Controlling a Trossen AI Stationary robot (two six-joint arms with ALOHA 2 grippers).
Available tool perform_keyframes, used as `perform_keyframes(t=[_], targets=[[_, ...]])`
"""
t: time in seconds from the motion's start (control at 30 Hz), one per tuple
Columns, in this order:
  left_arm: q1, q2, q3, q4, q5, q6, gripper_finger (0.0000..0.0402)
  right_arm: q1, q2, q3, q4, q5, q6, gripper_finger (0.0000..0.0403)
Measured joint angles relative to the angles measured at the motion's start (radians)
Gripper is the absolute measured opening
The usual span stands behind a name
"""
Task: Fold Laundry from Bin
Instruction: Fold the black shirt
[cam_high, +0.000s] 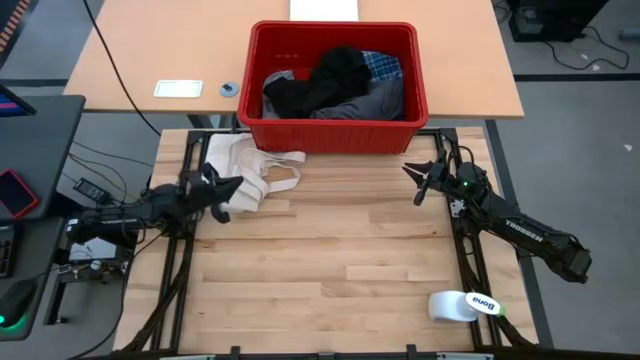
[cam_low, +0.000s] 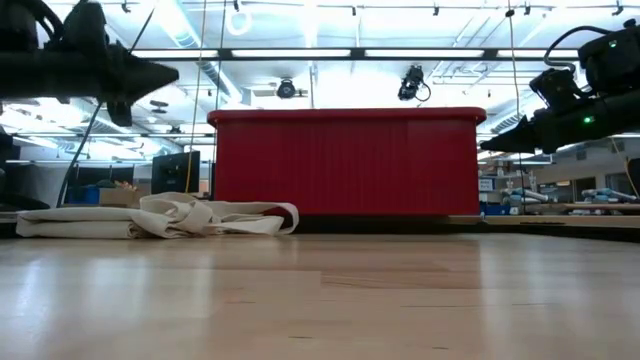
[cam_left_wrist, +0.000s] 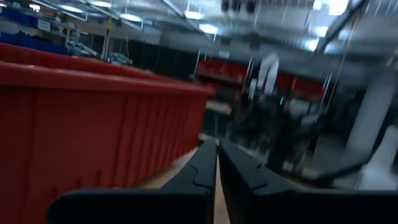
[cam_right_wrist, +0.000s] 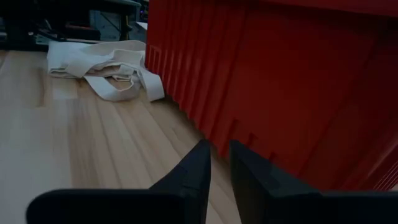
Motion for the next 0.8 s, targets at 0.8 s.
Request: perform_keyframes(t=[0.8], targets=[[0.0, 0.0, 0.0, 0.3, -0.165, -0.587, 0.0025, 0.0, 0.0, 0.0, 0.04, -0.013, 0.002, 0.0068]])
